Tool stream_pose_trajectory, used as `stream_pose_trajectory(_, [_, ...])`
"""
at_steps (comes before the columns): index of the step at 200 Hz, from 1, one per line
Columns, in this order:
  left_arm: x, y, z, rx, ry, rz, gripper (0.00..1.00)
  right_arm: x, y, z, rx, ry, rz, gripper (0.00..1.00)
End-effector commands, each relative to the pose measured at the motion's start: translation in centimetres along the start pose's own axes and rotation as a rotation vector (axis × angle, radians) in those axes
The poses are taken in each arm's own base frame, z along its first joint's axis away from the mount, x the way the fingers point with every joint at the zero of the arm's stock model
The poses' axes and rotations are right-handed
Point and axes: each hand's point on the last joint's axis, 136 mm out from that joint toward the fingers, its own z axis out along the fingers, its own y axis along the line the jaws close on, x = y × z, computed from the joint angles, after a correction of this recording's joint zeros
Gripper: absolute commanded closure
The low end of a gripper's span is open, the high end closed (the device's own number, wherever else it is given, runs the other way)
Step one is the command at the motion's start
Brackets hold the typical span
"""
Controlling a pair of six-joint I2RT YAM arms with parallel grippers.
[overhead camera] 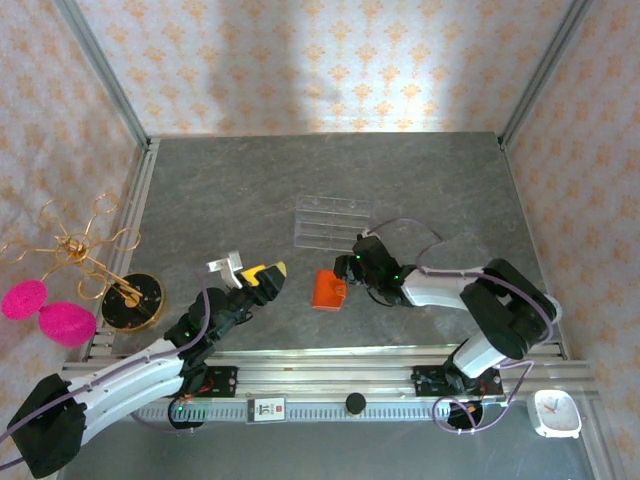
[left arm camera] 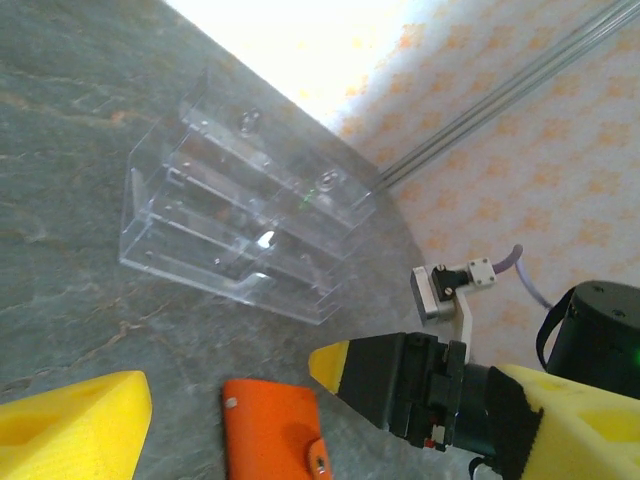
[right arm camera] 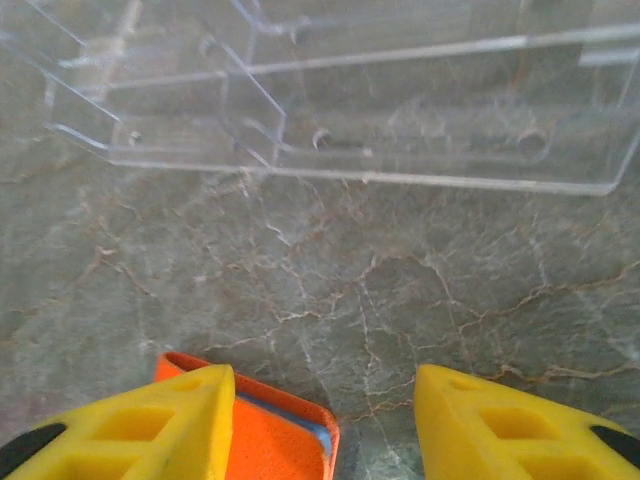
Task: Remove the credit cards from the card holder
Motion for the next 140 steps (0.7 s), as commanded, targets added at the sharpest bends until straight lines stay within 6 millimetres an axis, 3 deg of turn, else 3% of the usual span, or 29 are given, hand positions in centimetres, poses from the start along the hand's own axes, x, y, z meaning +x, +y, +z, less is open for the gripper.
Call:
stream_pose_trajectory(1, [0.4, 0.2, 0.3, -0.034, 0.033, 0.036, 0.17, 0.6, -0.5, 0.6, 0.058, 0.044, 0.056, 0.5])
stream_pose_trajectory(46, [1.3, 0.4, 0.4, -0.025, 0.069, 0.039, 0.21, 1.4, 0.1, 1.7, 0.053, 0.086, 0.095, 0.57])
stream_pose_trajectory(103, [1.7, -0.4, 0.3, 0.017, 0.096, 0.034, 0.21, 2.7, 0.3, 0.2, 0.094, 0.099, 0.091, 0.57])
stream_pose_trajectory(140, [1.9, -0.6, 0.4, 0.031, 0.104, 0.033, 0.21, 3.9, -0.1, 0.9, 0.112, 0.137, 0.061, 0.61])
